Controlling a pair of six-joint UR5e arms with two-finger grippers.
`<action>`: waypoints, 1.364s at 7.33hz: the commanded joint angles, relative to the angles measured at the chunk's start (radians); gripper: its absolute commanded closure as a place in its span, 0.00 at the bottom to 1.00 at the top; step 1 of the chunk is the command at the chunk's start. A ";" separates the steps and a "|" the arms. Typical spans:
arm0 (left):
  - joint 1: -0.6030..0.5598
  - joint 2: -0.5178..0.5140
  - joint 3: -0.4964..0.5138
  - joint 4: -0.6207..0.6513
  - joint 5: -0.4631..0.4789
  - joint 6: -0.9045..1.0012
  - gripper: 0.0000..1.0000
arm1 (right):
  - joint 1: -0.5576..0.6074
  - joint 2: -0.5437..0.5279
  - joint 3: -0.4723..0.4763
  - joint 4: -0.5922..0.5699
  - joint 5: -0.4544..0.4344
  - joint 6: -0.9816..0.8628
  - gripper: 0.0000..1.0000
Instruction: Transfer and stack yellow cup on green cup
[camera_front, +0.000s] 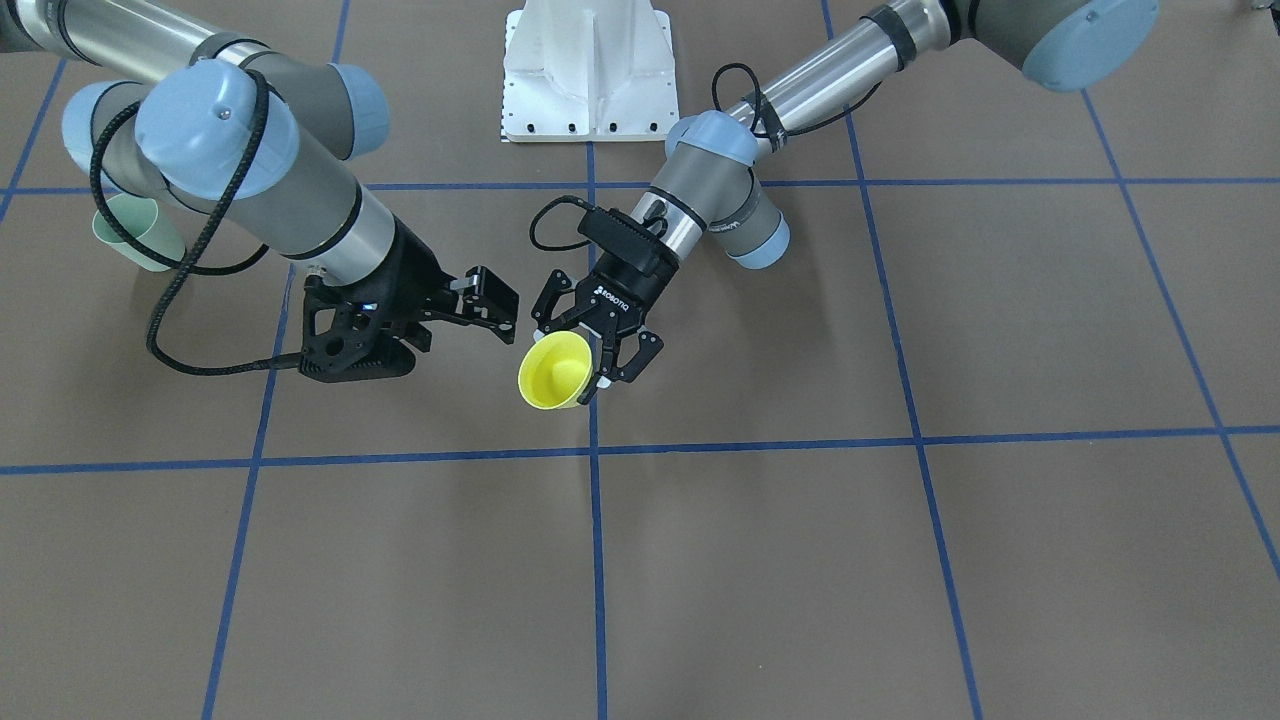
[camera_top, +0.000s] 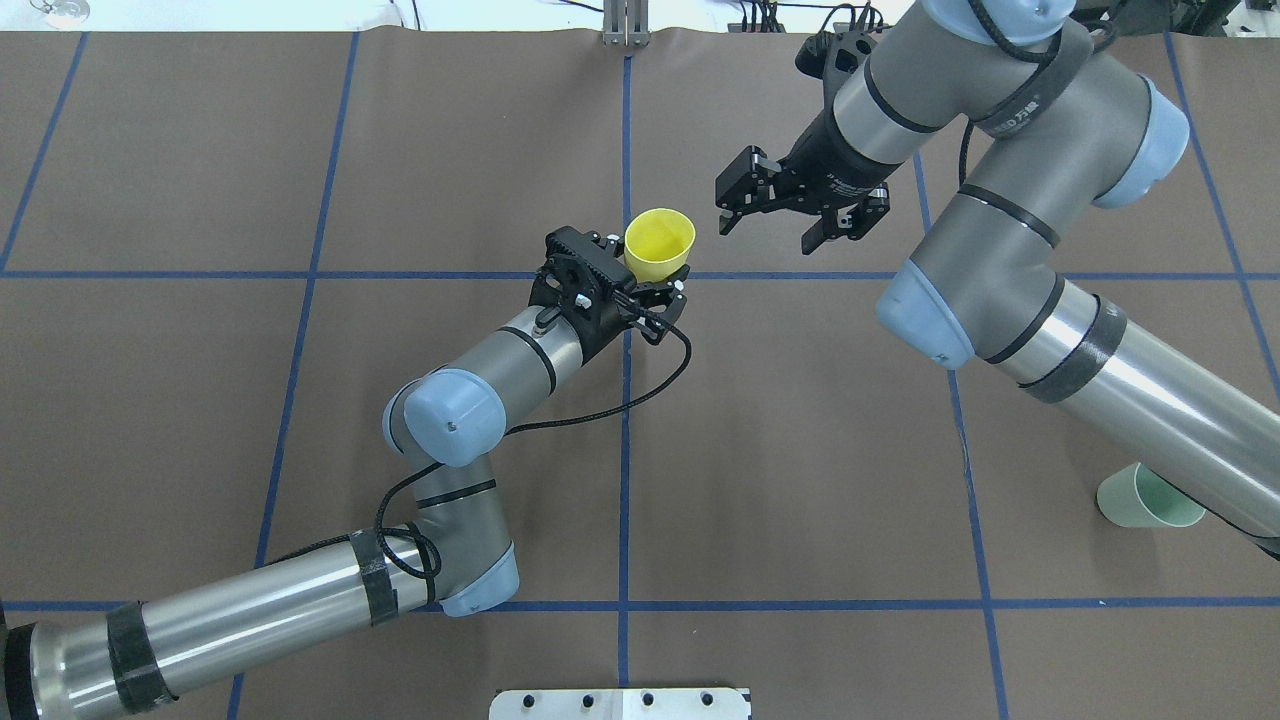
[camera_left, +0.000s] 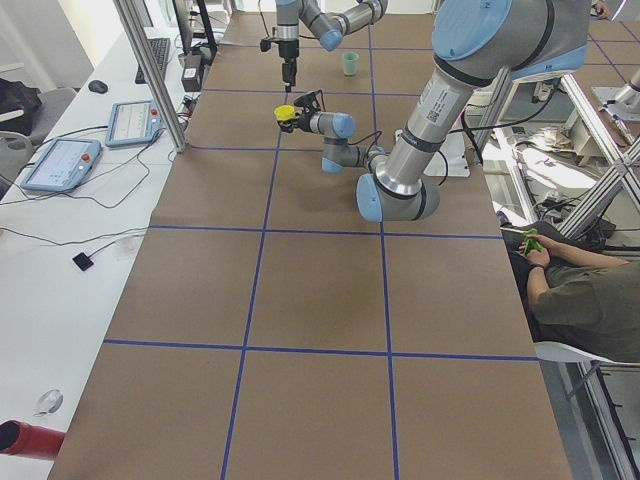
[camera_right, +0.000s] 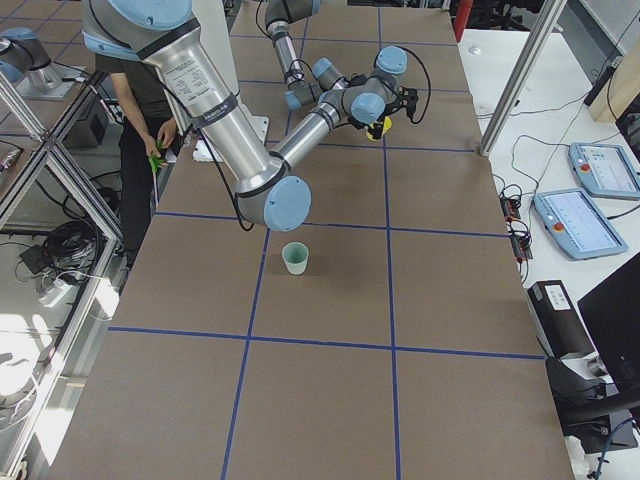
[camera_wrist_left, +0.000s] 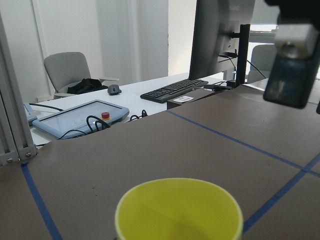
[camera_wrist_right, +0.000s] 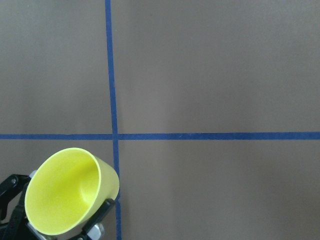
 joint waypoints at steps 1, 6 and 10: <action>0.004 0.002 0.003 -0.037 0.019 0.000 0.42 | -0.007 0.049 -0.056 0.001 -0.004 0.034 0.05; 0.012 0.004 -0.001 -0.049 0.030 0.000 0.42 | -0.024 0.064 -0.179 0.190 -0.015 0.139 0.23; 0.016 0.005 0.005 -0.045 0.035 0.003 0.43 | -0.032 0.061 -0.168 0.187 -0.014 0.133 0.37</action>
